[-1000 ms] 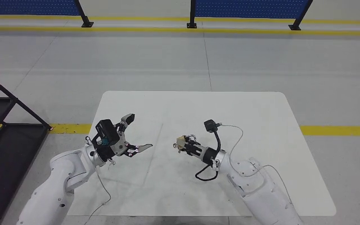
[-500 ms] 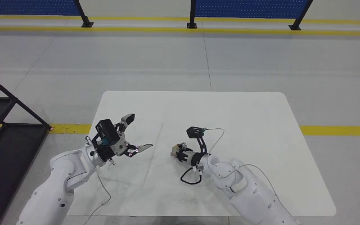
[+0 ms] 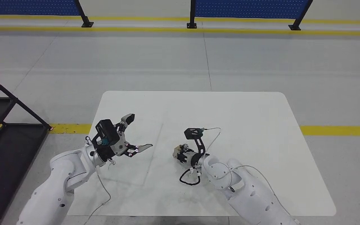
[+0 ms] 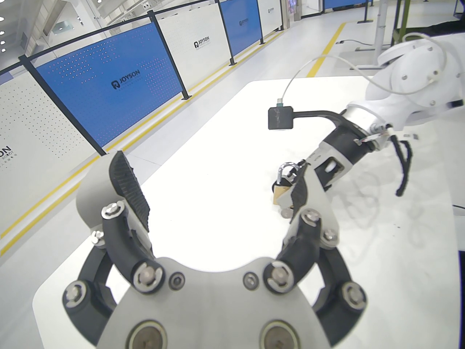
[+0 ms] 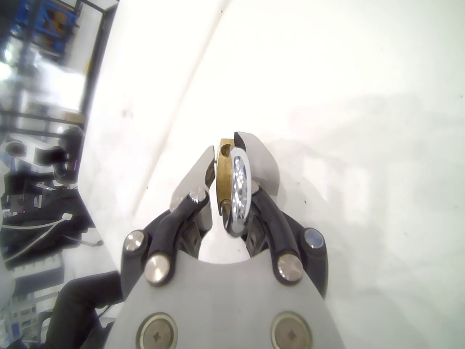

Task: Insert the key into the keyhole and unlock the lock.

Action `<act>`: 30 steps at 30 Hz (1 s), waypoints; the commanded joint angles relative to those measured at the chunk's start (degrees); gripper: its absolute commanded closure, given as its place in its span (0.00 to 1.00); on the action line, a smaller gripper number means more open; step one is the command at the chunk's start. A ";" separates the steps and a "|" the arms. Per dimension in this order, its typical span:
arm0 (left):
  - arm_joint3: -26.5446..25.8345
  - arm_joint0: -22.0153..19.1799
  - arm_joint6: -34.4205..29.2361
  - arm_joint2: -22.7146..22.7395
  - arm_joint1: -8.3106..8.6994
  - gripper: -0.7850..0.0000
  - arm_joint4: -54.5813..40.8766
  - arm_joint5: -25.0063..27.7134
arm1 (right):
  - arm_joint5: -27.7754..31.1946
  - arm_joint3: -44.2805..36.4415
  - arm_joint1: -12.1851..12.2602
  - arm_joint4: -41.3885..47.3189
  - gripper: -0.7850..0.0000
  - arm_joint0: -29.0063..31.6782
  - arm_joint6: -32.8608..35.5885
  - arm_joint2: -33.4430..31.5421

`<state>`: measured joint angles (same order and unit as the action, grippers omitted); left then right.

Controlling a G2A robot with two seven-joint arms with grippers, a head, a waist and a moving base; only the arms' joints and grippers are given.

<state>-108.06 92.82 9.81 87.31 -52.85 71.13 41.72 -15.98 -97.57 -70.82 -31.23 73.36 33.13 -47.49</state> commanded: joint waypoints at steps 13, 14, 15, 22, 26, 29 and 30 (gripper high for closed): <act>0.00 0.00 0.00 0.00 0.00 0.00 0.00 0.00 | 0.66 -0.84 -0.11 -0.30 0.00 1.03 -0.62 -1.33; 0.00 0.00 0.00 0.00 0.00 0.00 0.00 0.00 | 0.74 -0.93 -0.12 -0.30 0.00 1.13 -0.65 -1.39; 0.00 0.00 0.00 0.00 0.00 0.00 0.00 0.00 | 0.79 -0.98 -0.12 -0.39 0.00 1.22 -0.78 -1.47; 0.00 0.00 0.00 0.00 0.00 0.00 0.00 0.00 | 0.77 -1.91 -0.17 -1.96 0.00 2.01 -1.71 -1.53; 0.00 0.00 0.00 0.00 0.00 0.00 0.00 0.00 | 0.54 -2.58 -0.21 -2.85 0.00 2.42 -1.99 -1.58; 0.00 0.00 0.00 0.00 0.00 0.00 0.00 0.00 | 0.74 -3.19 -0.20 -4.14 0.00 2.82 -2.80 -1.58; 0.00 0.00 0.00 0.00 0.00 0.00 0.00 0.00 | 0.86 -3.52 -0.18 -4.72 0.00 2.99 -3.30 -1.62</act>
<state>-108.06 92.82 9.81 87.31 -52.85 71.13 41.72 -15.23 -100.82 -71.02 -35.42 76.20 30.25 -49.08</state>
